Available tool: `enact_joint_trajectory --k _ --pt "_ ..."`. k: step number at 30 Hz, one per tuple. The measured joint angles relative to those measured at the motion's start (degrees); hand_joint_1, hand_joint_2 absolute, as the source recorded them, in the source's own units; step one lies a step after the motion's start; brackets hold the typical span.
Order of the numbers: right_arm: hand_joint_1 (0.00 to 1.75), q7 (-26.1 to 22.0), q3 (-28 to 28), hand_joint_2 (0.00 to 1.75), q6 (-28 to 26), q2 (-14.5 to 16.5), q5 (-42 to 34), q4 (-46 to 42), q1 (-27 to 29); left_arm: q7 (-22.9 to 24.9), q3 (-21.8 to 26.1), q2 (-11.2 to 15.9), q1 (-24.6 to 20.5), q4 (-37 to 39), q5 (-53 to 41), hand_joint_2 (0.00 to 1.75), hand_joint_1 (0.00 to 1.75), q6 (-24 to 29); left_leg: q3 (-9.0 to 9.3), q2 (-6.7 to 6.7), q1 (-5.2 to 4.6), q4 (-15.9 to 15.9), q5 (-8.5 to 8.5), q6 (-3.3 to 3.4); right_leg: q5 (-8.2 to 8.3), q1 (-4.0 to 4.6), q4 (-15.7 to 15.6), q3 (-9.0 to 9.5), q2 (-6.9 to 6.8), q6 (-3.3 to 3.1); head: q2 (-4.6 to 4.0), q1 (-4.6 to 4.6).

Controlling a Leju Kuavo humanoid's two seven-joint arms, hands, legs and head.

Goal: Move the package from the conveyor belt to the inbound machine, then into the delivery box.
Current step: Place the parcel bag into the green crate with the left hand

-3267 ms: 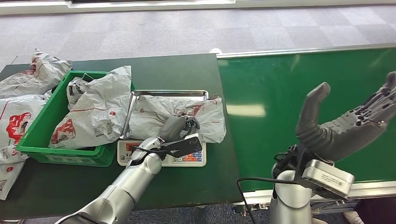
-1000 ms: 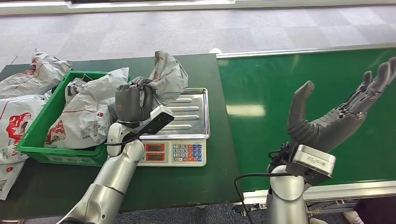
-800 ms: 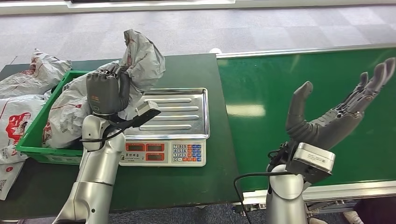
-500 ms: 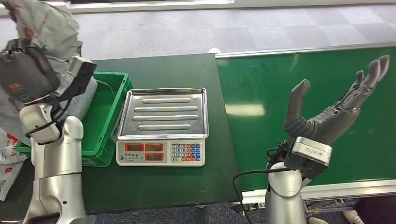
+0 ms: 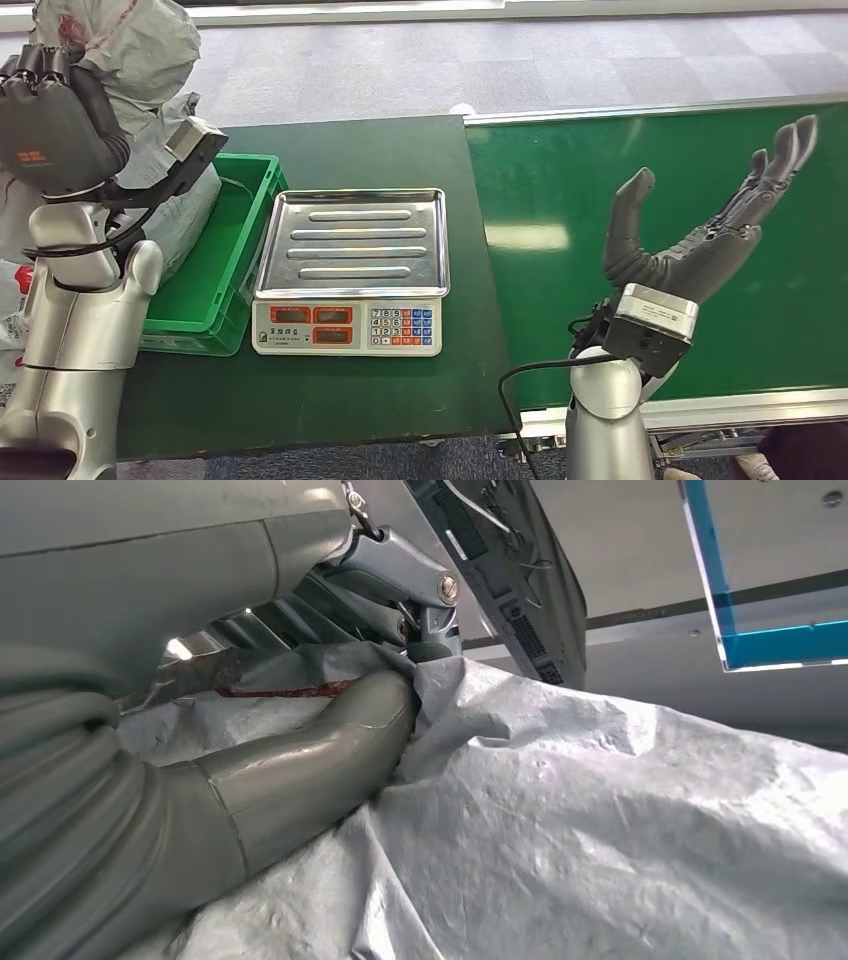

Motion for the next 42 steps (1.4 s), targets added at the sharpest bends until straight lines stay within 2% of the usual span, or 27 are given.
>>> enact_joint_trajectory --k 5,10,11,14,15,19,25,27,30,33,35,37,38,39,41,42 --pt "0.00 -0.24 0.00 1.75 -0.01 0.00 0.08 0.17 -0.06 -0.71 -1.91 0.08 -1.14 3.38 -0.01 1.75 1.75 -0.58 0.04 0.00 0.00 0.01 0.00 0.00 -0.02 0.00 -0.02 -0.09 -0.02 0.00 0.00 -0.02" --pt "0.00 -1.15 0.00 1.75 0.01 0.08 0.85 0.17 -0.11 -11.59 -4.73 -6.13 -8.55 30.18 0.22 1.75 1.74 -11.60 0.06 -0.15 -0.05 0.01 0.09 0.15 0.06 -0.05 -0.03 0.20 -0.39 0.06 0.00 0.01" --pt "0.00 -1.13 0.00 1.75 0.01 0.10 1.01 0.17 -0.12 -12.28 -4.79 -7.39 -8.98 34.58 0.23 1.75 1.30 -13.58 0.04 -0.03 -0.06 0.01 0.10 0.15 0.15 -0.06 -0.03 0.14 -0.24 0.06 0.00 0.01" --pt "0.00 -1.07 0.00 1.75 0.01 0.11 1.42 0.19 -0.15 -12.78 -4.94 -10.44 -9.69 44.63 0.28 0.44 0.00 -18.38 0.01 0.23 -0.11 0.03 0.10 0.16 0.29 -0.13 -0.03 -0.01 0.15 0.11 0.00 0.01" --pt "0.00 -1.05 0.00 1.75 0.01 0.11 1.48 0.19 -0.15 -12.49 -4.94 -11.06 -9.79 46.88 0.31 0.00 0.00 -19.50 0.01 0.25 -0.12 0.04 0.10 0.16 0.29 -0.14 -0.04 -0.04 0.19 0.11 0.00 0.01" --pt "0.00 -0.66 0.00 1.75 -0.01 0.11 1.78 0.17 -0.15 -9.67 -4.93 -12.52 -9.92 52.53 0.50 0.00 0.00 -20.81 -0.01 0.17 -0.10 0.02 0.10 0.16 0.26 -0.12 -0.04 -0.07 0.20 0.09 0.00 0.00" --pt "0.00 0.23 0.00 1.75 -0.02 0.11 2.16 0.17 -0.14 -5.20 -3.51 -13.01 -10.83 55.13 1.61 0.00 0.00 -18.26 -0.01 0.16 -0.05 -0.01 0.10 0.15 0.22 -0.05 -0.03 -0.07 0.19 0.05 0.00 0.00" --pt "0.00 0.46 0.00 1.75 -0.02 0.11 2.19 0.17 -0.14 -4.51 -2.44 -13.02 -10.95 55.29 2.59 0.00 0.00 -15.95 -0.01 0.17 -0.05 -0.01 0.10 0.15 0.23 -0.05 -0.03 -0.06 0.19 0.05 0.00 0.01" --pt "0.00 0.85 0.00 1.75 -0.01 0.11 2.19 0.19 -0.14 -4.24 -0.28 -13.02 -10.86 54.83 4.54 0.00 0.00 -9.44 -0.02 0.16 -0.05 0.00 0.11 0.15 0.23 -0.05 -0.03 -0.05 0.18 0.06 0.00 0.01" --pt "0.00 1.16 0.00 1.75 0.00 0.11 2.15 0.20 -0.14 -5.72 2.52 -13.04 -10.07 51.77 6.80 0.00 0.00 -2.42 -0.02 0.15 -0.05 0.00 0.11 0.15 0.24 -0.06 -0.03 -0.05 0.17 0.06 0.00 0.00" --pt "0.00 1.21 0.00 1.75 0.00 0.11 2.12 0.20 -0.14 -6.67 4.30 -13.13 -9.64 49.67 7.55 0.00 0.00 -0.58 -0.02 0.13 -0.05 0.00 0.11 0.15 0.23 -0.06 -0.03 -0.04 0.15 0.06 0.00 0.01" --pt "0.00 1.14 0.00 1.75 -0.01 0.11 1.90 0.27 -0.14 -10.83 6.39 -13.68 -8.15 45.79 9.10 0.00 0.00 -0.27 -0.03 0.14 -0.05 0.00 0.11 0.15 0.23 -0.05 -0.03 -0.07 0.16 0.06 0.00 0.00" --pt "0.00 1.05 0.00 1.75 -0.02 0.11 1.67 0.36 -0.15 -15.88 8.35 -14.50 -6.90 42.23 11.41 0.00 0.00 -0.17 -0.06 0.14 -0.05 0.01 0.11 0.15 0.23 -0.05 -0.03 -0.11 0.16 0.06 0.00 0.00" --pt "0.00 0.90 0.00 1.75 -0.02 0.11 1.39 0.51 -0.17 -23.44 11.26 -15.83 -5.66 37.92 15.54 0.00 0.00 -0.07 -0.11 0.12 -0.05 0.02 0.11 0.15 0.23 -0.05 -0.03 -0.14 0.14 0.06 0.00 -0.01" --pt "0.00 0.39 0.00 1.75 0.00 0.11 0.95 0.95 -0.27 -42.86 18.25 -19.24 -3.79 28.98 29.16 0.00 0.00 0.08 -0.19 0.12 -0.06 0.02 0.10 0.16 0.23 -0.07 -0.03 -0.17 0.13 0.06 0.00 0.02" --pt "0.00 0.14 -0.01 1.75 0.02 0.11 0.77 1.21 -0.32 -50.96 21.00 -20.83 -3.01 24.86 36.65 0.00 0.00 0.11 -0.16 0.19 -0.08 0.02 0.06 0.15 0.23 -0.09 -0.03 -0.17 0.19 0.06 0.00 0.02"
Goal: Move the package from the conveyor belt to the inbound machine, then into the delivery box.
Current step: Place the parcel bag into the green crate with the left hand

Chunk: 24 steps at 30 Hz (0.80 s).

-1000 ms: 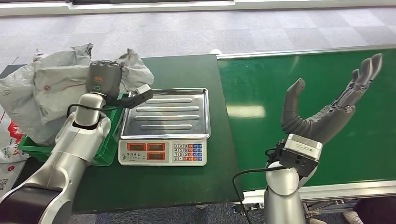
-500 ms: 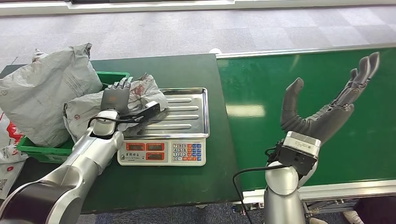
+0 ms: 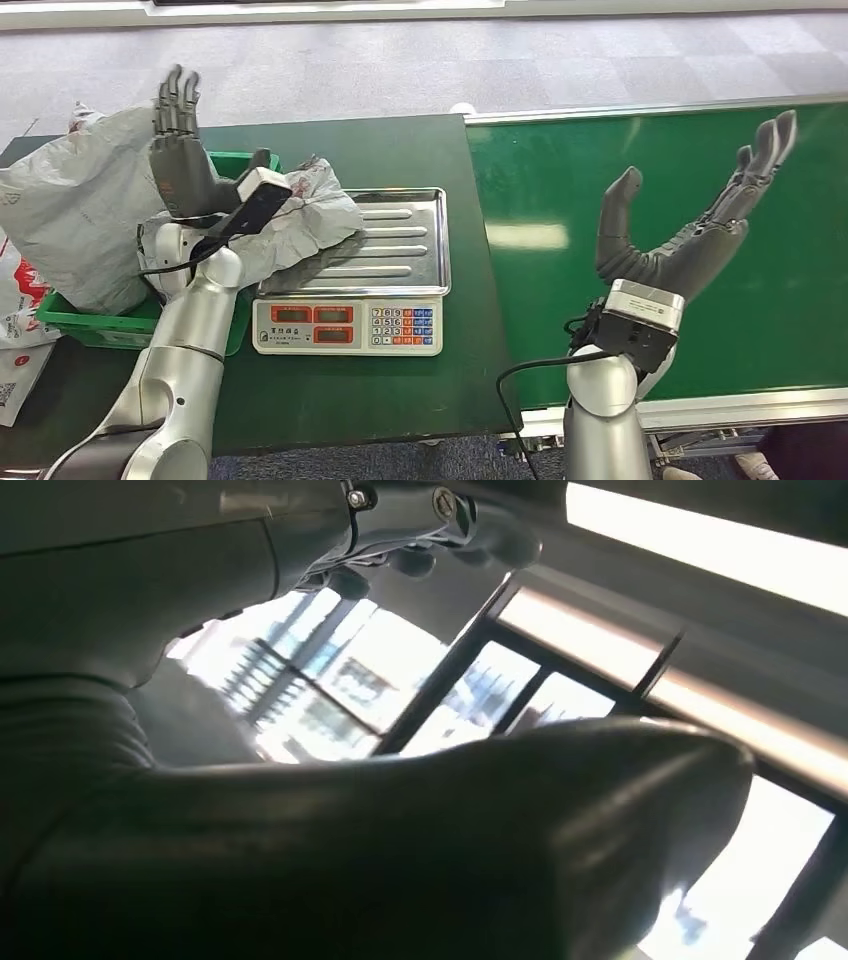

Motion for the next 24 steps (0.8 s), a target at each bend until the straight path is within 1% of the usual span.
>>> enact_joint_trajectory --k 1,2,4,6,8,11,12,15,16,17,18,21,22,24 --pt "0.00 -0.17 -0.01 1.75 0.01 0.00 -0.11 0.24 -0.03 -5.12 1.57 -1.32 0.95 -3.97 6.42 0.00 0.00 0.01 0.05 0.10 -0.02 0.00 -0.05 0.00 0.00 -0.02 0.00 0.00 0.08 0.00 0.00 -0.01" --pt "0.00 -0.24 -0.04 1.75 -0.02 0.00 -0.20 0.42 -0.04 -7.24 2.17 -2.33 2.03 -7.91 10.69 0.00 0.00 0.01 0.09 0.17 -0.02 0.00 -0.10 -0.01 0.00 -0.03 -0.01 -0.01 0.15 0.00 0.00 -0.02" --pt "0.00 -0.19 -0.18 1.75 -0.05 -0.01 -0.12 0.61 -0.03 -6.83 1.56 -4.16 4.10 -15.17 14.00 0.87 0.00 -0.08 0.11 0.10 0.00 0.01 -0.15 0.00 -0.09 -0.01 -0.01 0.03 0.11 0.08 0.00 -0.02" --pt "0.00 -0.01 -0.37 1.75 -0.05 -0.01 0.19 0.66 -0.01 -6.02 -0.37 -5.59 5.95 -21.08 15.24 1.75 0.00 -0.41 0.10 -0.11 0.01 0.01 -0.15 0.01 -0.19 0.00 -0.02 0.12 -0.09 0.14 0.00 -0.02" --pt "0.00 0.14 -0.55 1.75 -0.05 -0.01 0.35 0.61 0.06 -4.48 -3.58 -6.13 8.00 -25.52 18.53 1.75 0.00 -2.53 0.11 -0.15 0.01 0.01 -0.15 0.01 -0.20 0.00 -0.02 0.15 -0.15 0.13 0.00 -0.02" --pt "0.00 0.03 -0.88 1.75 -0.06 -0.01 -0.18 0.54 0.22 -0.55 -9.51 -5.91 10.77 -30.33 23.93 1.75 0.00 -9.00 0.11 -0.14 0.00 0.01 -0.15 0.01 -0.19 -0.01 -0.02 0.15 -0.11 0.13 0.00 -0.02" --pt "0.00 -0.02 -0.93 1.75 -0.06 -0.01 -0.33 0.51 0.24 0.24 -11.29 -5.81 11.42 -31.55 24.80 1.75 0.00 -10.39 0.11 -0.14 0.00 0.01 -0.15 0.01 -0.19 -0.01 -0.02 0.15 -0.11 0.13 0.00 -0.01" --pt "0.00 -0.14 -0.96 1.75 -0.06 -0.01 -0.73 0.39 0.32 1.08 -14.78 -5.53 12.66 -34.17 25.84 1.75 0.00 -12.10 0.12 -0.13 0.00 0.01 -0.15 0.01 -0.18 -0.02 -0.02 0.15 -0.09 0.13 0.00 -0.01" --pt "0.00 -0.34 -0.95 1.75 -0.06 -0.01 -1.46 0.39 0.39 1.48 -15.54 -5.33 12.98 -34.74 26.66 1.75 0.00 -13.70 0.12 -0.14 0.00 0.01 -0.15 0.01 -0.19 -0.01 -0.02 0.16 -0.09 0.13 0.00 -0.02" --pt "0.00 -0.52 -0.89 1.75 -0.02 -0.02 -2.75 0.40 0.50 1.98 -16.45 -4.99 13.40 -35.29 28.01 1.75 0.00 -16.63 0.12 -0.15 0.00 0.01 -0.15 0.01 -0.19 -0.01 -0.02 0.16 -0.10 0.13 0.00 -0.01" --pt "0.00 -0.53 -0.67 1.75 0.17 -0.14 -4.75 0.42 0.69 2.30 -17.61 -4.51 14.08 -35.87 29.78 1.75 0.00 -20.96 0.12 -0.16 0.00 0.00 -0.15 0.01 -0.19 -0.01 -0.02 0.17 -0.10 0.13 0.00 -0.02" --pt "0.00 0.59 1.65 1.75 2.67 -1.28 -12.07 0.18 2.20 0.66 -22.05 -3.32 18.01 -38.18 34.25 1.75 0.00 -36.03 0.12 -0.13 -0.01 0.00 -0.19 0.02 -0.20 -0.02 -0.02 0.16 -0.08 0.14 0.00 -0.02" --pt "0.00 0.91 2.71 1.75 3.88 -1.73 -13.58 -0.08 2.90 -0.29 -23.42 -3.19 19.55 -38.95 35.06 1.75 0.00 -39.61 0.12 -0.12 -0.01 0.00 -0.21 0.04 -0.20 -0.03 -0.02 0.15 -0.07 0.14 0.00 -0.01" --pt "0.00 1.35 4.56 1.75 6.07 -2.47 -14.55 -1.01 4.28 -1.65 -25.77 -3.09 22.43 -40.29 36.57 1.75 0.00 -44.04 0.11 -0.13 -0.03 0.00 -0.26 0.07 -0.25 -0.04 -0.02 0.13 -0.06 0.16 0.00 -0.02"
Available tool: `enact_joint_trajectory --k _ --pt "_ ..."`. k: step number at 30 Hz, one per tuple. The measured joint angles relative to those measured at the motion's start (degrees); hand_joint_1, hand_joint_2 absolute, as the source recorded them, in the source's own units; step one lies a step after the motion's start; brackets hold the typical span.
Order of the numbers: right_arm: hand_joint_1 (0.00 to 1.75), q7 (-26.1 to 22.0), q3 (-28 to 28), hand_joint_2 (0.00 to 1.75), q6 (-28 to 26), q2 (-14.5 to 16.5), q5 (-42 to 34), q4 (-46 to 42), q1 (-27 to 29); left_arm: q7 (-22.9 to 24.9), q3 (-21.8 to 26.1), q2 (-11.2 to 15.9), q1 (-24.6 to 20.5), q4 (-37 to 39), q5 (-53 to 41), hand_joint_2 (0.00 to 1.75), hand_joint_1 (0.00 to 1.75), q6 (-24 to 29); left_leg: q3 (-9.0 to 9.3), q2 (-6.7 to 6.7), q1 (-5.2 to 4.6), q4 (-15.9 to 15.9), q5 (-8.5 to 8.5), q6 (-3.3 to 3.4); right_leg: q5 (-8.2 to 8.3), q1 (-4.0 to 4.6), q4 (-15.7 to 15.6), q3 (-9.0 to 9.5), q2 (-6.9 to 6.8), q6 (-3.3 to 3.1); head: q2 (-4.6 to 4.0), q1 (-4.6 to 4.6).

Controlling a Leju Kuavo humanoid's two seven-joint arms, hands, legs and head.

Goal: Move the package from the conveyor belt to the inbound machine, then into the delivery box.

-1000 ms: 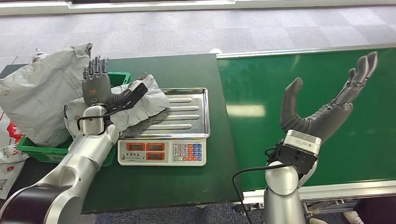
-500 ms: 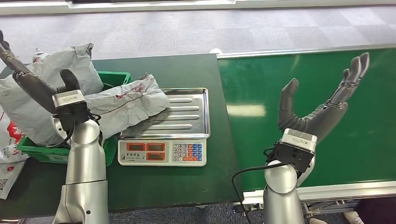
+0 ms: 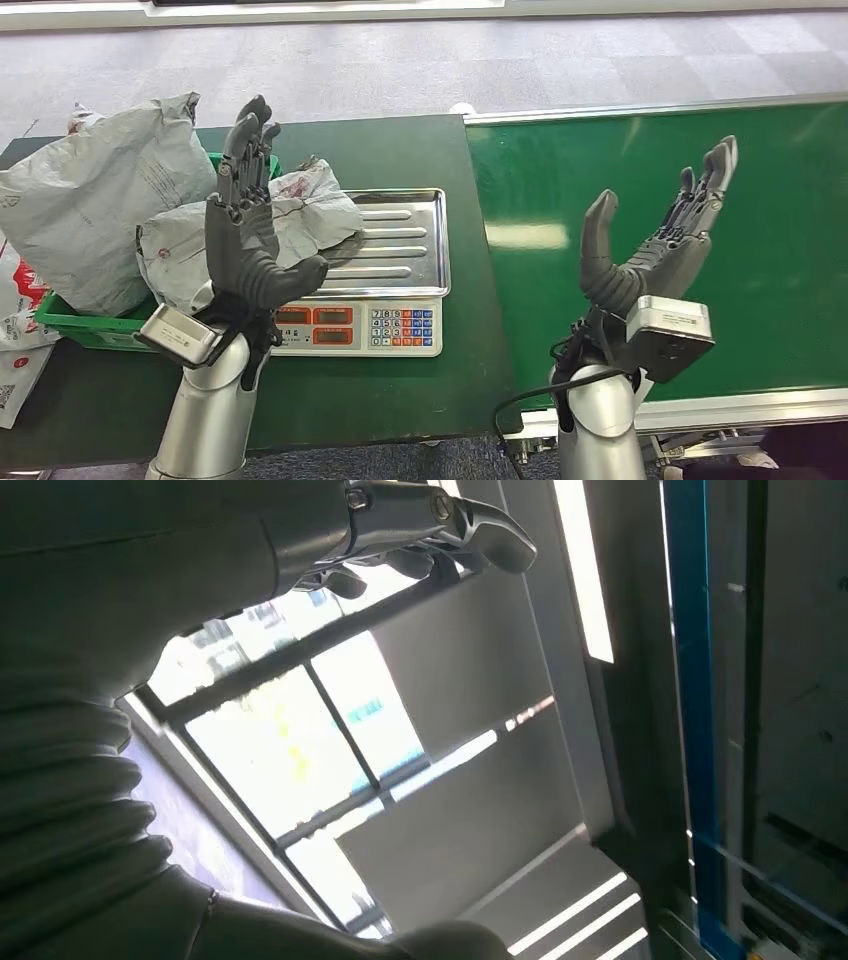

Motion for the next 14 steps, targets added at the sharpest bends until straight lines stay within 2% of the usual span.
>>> enact_joint_trajectory --k 6,14 --pt "0.00 0.83 2.74 1.75 4.77 -1.33 -0.09 -3.42 4.27 -0.77 -3.90 -0.36 4.45 -1.97 4.90 1.75 0.00 -4.18 0.00 -0.01 0.00 0.00 -0.07 0.05 -0.10 0.00 -0.01 0.02 -0.03 0.03 0.00 0.02" --pt "0.00 0.63 3.57 1.75 5.41 -2.05 -0.50 -4.99 6.16 -0.75 -5.19 -0.52 5.82 -2.68 5.90 1.75 0.00 -4.51 0.02 -0.01 0.00 0.00 -0.06 0.05 -0.09 0.00 -0.01 0.05 -0.03 0.02 0.00 0.01"
